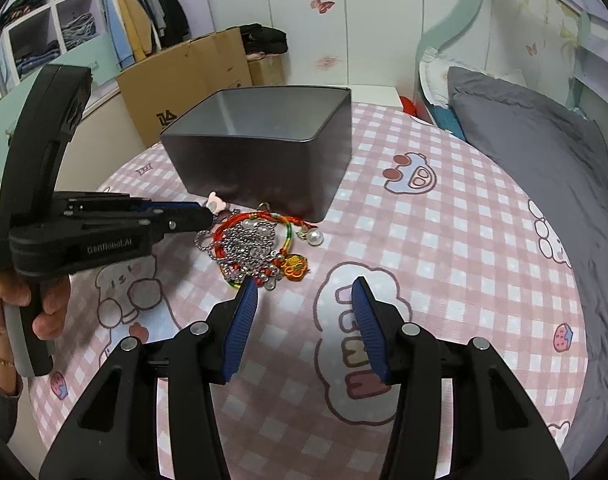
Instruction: Organize jewelry
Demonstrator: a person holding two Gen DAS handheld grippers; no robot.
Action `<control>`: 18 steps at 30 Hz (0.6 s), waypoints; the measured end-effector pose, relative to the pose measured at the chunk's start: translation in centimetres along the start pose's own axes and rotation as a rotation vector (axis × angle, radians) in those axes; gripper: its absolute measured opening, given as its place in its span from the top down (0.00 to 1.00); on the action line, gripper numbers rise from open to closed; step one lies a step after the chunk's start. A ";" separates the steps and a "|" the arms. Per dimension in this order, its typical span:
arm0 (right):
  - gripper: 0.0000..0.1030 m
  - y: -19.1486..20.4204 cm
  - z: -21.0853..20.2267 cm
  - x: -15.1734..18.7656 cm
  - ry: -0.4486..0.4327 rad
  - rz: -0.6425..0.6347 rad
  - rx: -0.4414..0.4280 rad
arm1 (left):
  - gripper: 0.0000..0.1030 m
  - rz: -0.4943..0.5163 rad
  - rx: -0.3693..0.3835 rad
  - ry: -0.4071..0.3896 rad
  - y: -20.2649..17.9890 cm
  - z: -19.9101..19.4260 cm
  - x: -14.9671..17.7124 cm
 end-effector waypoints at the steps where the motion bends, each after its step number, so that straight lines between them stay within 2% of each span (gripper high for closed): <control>1: 0.55 0.2 0.1 0.0 0.001 -0.010 0.000 | 0.88 -0.009 0.006 -0.004 0.3 -0.2 0.0; 6: 0.55 0.4 0.3 -0.3 -0.015 -0.021 0.013 | 0.88 -0.018 0.018 -0.027 1.2 -1.7 -0.1; 13: 0.60 -2.4 0.8 -1.6 -0.025 0.030 0.076 | 0.88 -0.019 0.029 -0.051 2.1 -3.3 0.1; 18: 0.62 -1.4 2.5 -2.6 0.005 -0.040 0.058 | 0.88 -0.016 0.050 -0.057 1.9 -3.6 -0.1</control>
Point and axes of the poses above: each gripper's, at about its wrist camera, not at the fingertips, and z roughly the way its jaws point, y to its left, x to its underside, the point moved 7 cm from there along z, roughly the way its jaws point, and after that the axes turned 1 degree about x, right-handed, at the moved point
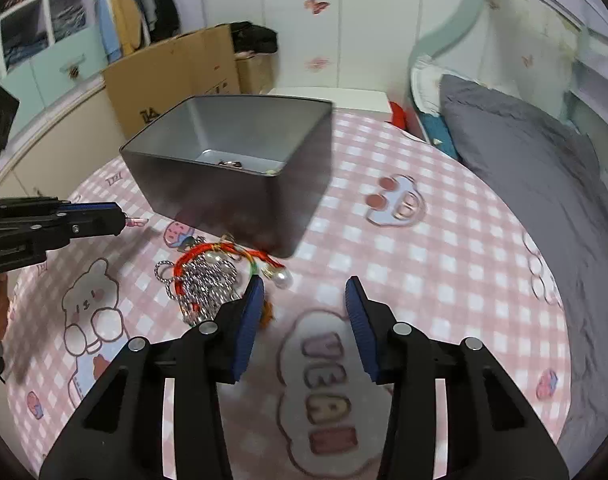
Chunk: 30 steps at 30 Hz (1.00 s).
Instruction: Organize jewelry
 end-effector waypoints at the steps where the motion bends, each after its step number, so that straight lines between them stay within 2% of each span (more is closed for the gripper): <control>1: 0.63 0.3 0.4 -0.2 0.010 -0.014 -0.005 | 0.88 0.002 0.005 -0.001 -0.1 0.0 0.0; 5: 0.70 0.9 1.5 -0.4 0.032 -0.034 -0.012 | 0.88 -0.015 0.021 -0.011 0.2 -0.1 -0.2; 9: 0.91 1.5 2.0 -0.2 0.040 -0.074 -0.018 | 0.88 -0.036 0.057 0.002 0.4 0.1 -0.2; 14: 0.91 1.4 1.0 0.0 0.028 -0.082 -0.010 | 0.88 -0.014 0.074 -0.004 -0.2 -0.4 -0.3; 18: 0.91 0.3 -1.6 -0.5 -0.015 -0.041 -0.018 | 0.88 0.009 0.105 -0.031 -1.4 -1.7 -0.9; 26: 0.91 0.6 -6.0 -4.4 -0.123 0.012 -0.090 | 0.88 0.024 0.174 -0.070 -3.5 -3.8 -4.4; 30: 0.91 1.3 -6.0 -6.5 -0.145 0.024 -0.111 | 0.88 0.022 0.151 -0.057 -3.5 -3.1 -6.5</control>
Point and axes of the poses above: each gripper's, at about its wrist camera, not at the fingertips, and z roughly the way its jaws point, y to its left, x to its underside, the point moved 7 cm from there along z, roughly the way its jaws point, and after that the axes turned 1 degree about x, right-handed, at the moved point
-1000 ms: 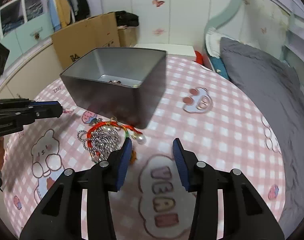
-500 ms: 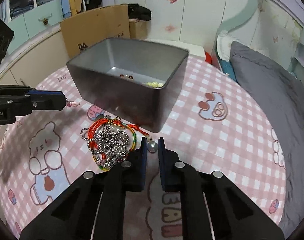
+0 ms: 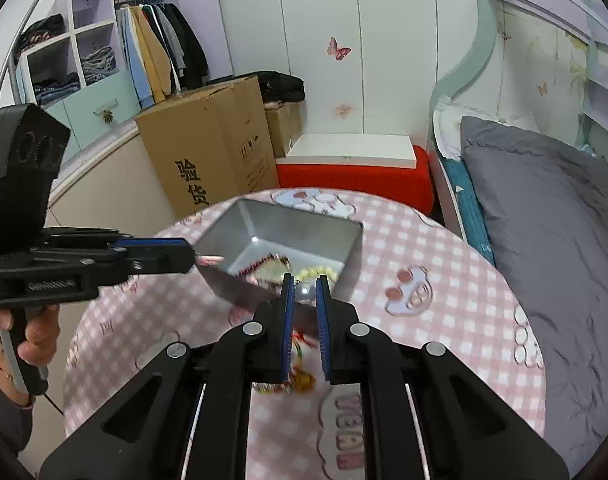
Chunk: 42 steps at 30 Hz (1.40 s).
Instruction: Organize jewelry
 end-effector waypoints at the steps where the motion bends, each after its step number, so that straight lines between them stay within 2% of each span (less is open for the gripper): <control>1: 0.91 0.1 0.5 -0.3 0.003 0.005 -0.005 | 0.88 -0.005 -0.004 0.004 0.2 0.2 -0.2; 5: 0.91 0.1 2.3 -0.8 0.030 0.007 0.000 | 0.88 -0.011 -0.018 0.049 1.0 2.0 -1.1; 11: 0.91 0.1 5.0 -0.2 0.097 -0.021 0.031 | 0.88 -0.013 -0.046 0.118 2.0 4.6 -0.6; 15: 0.90 -0.1 5.6 0.3 0.109 -0.015 0.025 | 0.88 -0.005 -0.052 0.144 2.1 5.6 -0.3; 19: 0.90 -0.2 5.4 0.7 0.109 -0.014 0.023 | 0.88 0.005 -0.058 0.157 2.0 6.0 0.0; 31: 0.76 -0.3 3.2 1.1 0.055 -0.012 0.023 | 0.87 0.028 -0.087 0.167 1.4 6.3 -0.1; 37: 0.75 -0.6 2.5 1.5 0.048 0.001 0.023 | 0.87 0.025 -0.089 0.165 1.3 5.7 0.1; 39: 0.74 -0.9 2.3 1.9 0.050 0.007 0.026 | 0.84 0.027 -0.093 0.164 1.2 5.5 0.1; 41: 0.74 -1.1 2.0 2.2 0.051 0.013 0.029 | 0.75 0.025 -0.093 0.161 1.1 5.1 0.1; 42: 0.74 -1.2 1.9 2.4 0.054 0.018 0.029 | 0.66 0.027 -0.097 0.155 1.1 4.8 0.1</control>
Point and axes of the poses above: each gripper's, at about its wrist camera, not at the fingertips, and z roughly the way its jaws point, y to its left, x to its underside, the point moved 7 cm from there along z, roughly the way its jaws point, and after that the axes turned 1 degree about x, right-handed, at the moved point
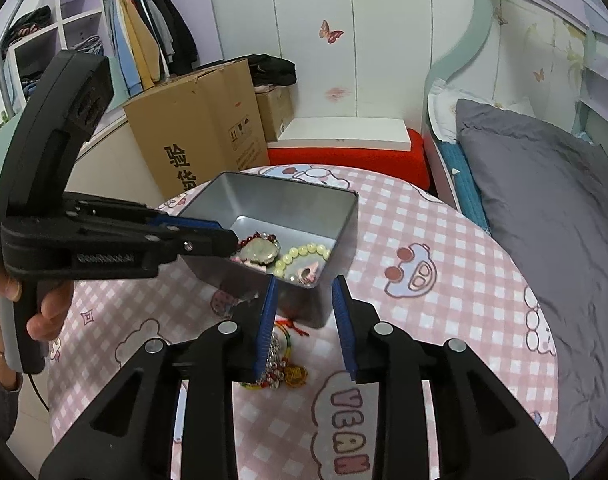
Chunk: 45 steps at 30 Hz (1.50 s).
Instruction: Organize jewelry
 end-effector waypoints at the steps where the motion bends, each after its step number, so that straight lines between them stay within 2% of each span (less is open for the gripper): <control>1: 0.74 0.0 -0.1 0.1 0.002 0.003 0.000 | 0.51 0.003 -0.011 -0.016 0.0 -0.5 0.0; 6: 0.74 -0.2 -0.1 2.0 0.034 -0.004 0.007 | 0.50 0.026 -0.025 -0.067 -0.6 -2.8 0.4; 13: 0.74 0.0 1.0 5.7 0.099 -0.019 0.010 | 0.50 0.077 -0.055 -0.130 -1.7 -4.6 3.2; 22: 0.72 0.3 1.1 7.9 0.116 -0.004 -0.010 | 0.50 0.085 -0.029 -0.069 -3.7 -1.3 6.3; 29: 0.71 0.2 0.9 7.6 0.094 -0.028 -0.002 | 0.50 -0.026 -0.021 -0.076 -1.2 -0.9 6.8; 35: 0.71 0.0 1.7 5.5 0.059 0.012 -0.033 | 0.50 -0.067 -0.027 -0.089 0.6 -1.5 7.2; 40: 0.71 0.8 3.4 4.5 0.107 0.001 -0.057 | 0.50 -0.062 -0.036 -0.080 0.8 -1.2 7.4; 41: 0.71 1.0 3.8 4.4 0.121 -0.021 -0.033 | 0.50 -0.062 -0.034 -0.078 0.7 -1.1 7.5; 43: 0.78 1.1 4.4 4.4 0.142 -0.035 -0.020 | 0.50 -0.059 -0.028 -0.077 0.7 -1.1 7.5; 45: 0.85 1.3 4.6 4.3 0.160 -0.025 -0.052 | 0.50 -0.056 -0.027 -0.077 0.8 -1.1 7.5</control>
Point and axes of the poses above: each gripper's, at about its wrist camera, not at the fingertips, and z roughly the way its jaws point, y to its left, x to its underside, the point moved 7 cm from there along z, roughly the way its jaws point, and after that the axes turned 1 degree about x, right-handed, at the moved point
